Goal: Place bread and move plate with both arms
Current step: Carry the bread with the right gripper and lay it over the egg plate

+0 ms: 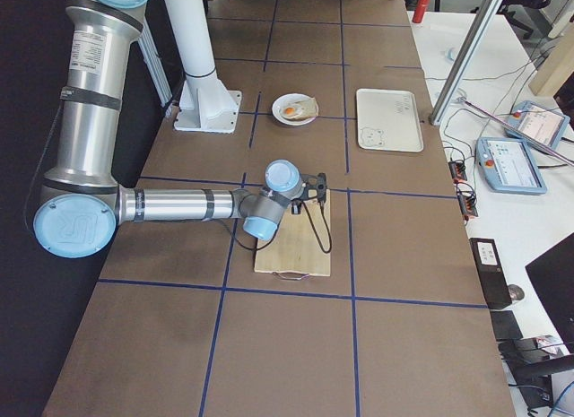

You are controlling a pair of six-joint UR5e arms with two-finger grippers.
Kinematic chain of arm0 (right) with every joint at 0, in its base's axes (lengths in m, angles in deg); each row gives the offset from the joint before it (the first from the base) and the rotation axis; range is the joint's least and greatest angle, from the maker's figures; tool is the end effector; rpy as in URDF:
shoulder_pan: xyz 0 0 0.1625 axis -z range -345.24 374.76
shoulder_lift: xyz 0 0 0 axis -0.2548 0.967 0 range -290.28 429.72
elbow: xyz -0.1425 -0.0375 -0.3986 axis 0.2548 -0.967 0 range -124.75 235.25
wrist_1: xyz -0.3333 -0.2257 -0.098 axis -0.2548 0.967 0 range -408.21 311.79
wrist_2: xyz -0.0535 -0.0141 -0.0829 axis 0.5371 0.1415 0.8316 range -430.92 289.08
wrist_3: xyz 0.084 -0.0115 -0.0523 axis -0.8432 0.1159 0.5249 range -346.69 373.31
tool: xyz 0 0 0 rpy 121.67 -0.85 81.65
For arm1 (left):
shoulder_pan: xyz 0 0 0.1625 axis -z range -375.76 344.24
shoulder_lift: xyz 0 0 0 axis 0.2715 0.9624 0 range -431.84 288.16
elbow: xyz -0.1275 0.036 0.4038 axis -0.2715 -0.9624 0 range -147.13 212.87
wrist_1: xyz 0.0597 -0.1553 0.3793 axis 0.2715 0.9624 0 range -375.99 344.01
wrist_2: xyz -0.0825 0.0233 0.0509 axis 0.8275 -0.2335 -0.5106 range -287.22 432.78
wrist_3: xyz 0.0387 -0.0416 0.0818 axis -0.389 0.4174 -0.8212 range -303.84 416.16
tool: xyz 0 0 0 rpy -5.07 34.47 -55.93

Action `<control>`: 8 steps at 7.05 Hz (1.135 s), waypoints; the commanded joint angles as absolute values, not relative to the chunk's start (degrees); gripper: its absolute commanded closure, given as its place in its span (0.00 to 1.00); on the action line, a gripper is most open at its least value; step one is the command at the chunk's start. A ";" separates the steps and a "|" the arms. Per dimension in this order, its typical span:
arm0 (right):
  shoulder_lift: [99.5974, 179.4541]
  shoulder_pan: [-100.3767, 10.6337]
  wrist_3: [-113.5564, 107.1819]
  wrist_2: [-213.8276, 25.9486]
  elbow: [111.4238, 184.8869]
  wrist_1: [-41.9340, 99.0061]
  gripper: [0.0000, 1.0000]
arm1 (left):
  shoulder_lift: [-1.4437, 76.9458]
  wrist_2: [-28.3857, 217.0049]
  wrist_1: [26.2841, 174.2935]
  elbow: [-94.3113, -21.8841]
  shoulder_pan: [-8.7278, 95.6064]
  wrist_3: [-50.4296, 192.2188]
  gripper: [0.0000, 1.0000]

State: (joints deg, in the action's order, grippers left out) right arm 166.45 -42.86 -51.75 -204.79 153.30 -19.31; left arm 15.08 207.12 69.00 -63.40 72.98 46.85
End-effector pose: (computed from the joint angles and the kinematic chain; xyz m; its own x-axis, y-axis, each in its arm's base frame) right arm -0.1878 -0.4162 0.5204 0.3428 -0.0269 0.9390 -0.1493 0.9853 0.0828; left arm -0.0532 -0.4674 0.6393 0.7024 0.1555 -0.6946 -0.1376 0.9871 0.0818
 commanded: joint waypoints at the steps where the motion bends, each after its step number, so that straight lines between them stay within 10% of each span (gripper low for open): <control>1: 154.24 -41.77 -58.90 -205.39 156.14 -9.66 1.00 | 15.08 207.07 69.00 -63.37 72.93 46.85 0.00; 8: 133.44 -15.04 -67.82 -180.35 155.09 0.22 1.00 | 15.08 207.16 69.00 -63.37 72.14 46.85 0.00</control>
